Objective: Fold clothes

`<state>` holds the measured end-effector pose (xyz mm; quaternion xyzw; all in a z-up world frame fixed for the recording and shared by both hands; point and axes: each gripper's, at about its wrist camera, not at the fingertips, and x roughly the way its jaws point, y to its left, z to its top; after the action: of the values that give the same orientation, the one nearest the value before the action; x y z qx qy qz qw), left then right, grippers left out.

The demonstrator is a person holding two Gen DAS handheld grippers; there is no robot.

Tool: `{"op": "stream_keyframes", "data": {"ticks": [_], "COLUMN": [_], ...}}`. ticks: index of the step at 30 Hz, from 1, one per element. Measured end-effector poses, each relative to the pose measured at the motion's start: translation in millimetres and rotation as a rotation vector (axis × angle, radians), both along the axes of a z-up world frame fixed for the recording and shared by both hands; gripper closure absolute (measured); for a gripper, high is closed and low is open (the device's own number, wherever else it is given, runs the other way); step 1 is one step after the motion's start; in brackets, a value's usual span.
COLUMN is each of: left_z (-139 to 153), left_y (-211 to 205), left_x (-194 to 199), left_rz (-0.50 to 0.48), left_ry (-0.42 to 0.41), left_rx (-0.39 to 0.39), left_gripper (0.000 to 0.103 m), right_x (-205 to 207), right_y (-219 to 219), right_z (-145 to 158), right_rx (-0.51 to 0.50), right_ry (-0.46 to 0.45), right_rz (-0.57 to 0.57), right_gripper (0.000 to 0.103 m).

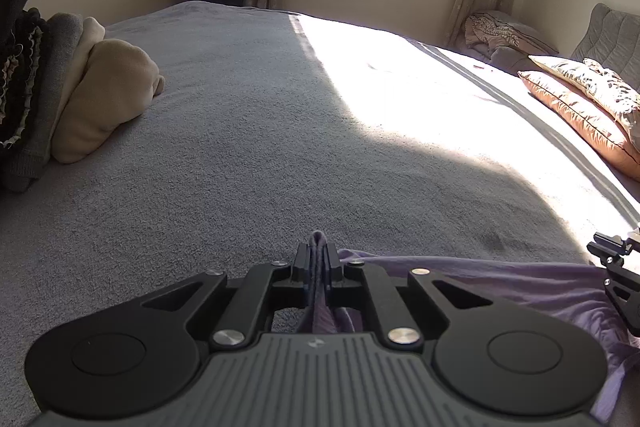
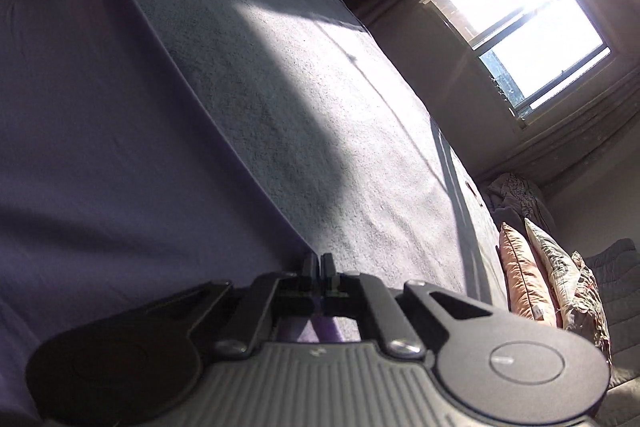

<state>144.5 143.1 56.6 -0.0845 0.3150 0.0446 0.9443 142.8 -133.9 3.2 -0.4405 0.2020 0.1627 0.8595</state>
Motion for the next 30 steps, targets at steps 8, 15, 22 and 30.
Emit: {"op": "stream_keyframes", "data": {"ticks": [8, 15, 22, 30], "left_z": [9, 34, 31, -8], "left_y": [22, 33, -27, -30], "left_x": [-12, -46, -50, -18], "left_rz": [0.066, 0.121, -0.142, -0.099], "left_ry": [-0.001, -0.02, -0.014, 0.063], "left_rx": [-0.057, -0.102, -0.103, -0.063], "left_gripper": [0.08, 0.074, 0.074, 0.074], "right_x": [-18, -58, -44, -20], "right_y": [-155, -372, -378, -342], "right_z": [86, 80, 55, 28], "right_rx": [0.375, 0.833, 0.673, 0.488], "right_ry": [0.08, 0.167, 0.206, 0.227], "right_rz": [-0.403, -0.975, -0.817, -0.677], "right_gripper": [0.046, 0.047, 0.053, 0.101]}}
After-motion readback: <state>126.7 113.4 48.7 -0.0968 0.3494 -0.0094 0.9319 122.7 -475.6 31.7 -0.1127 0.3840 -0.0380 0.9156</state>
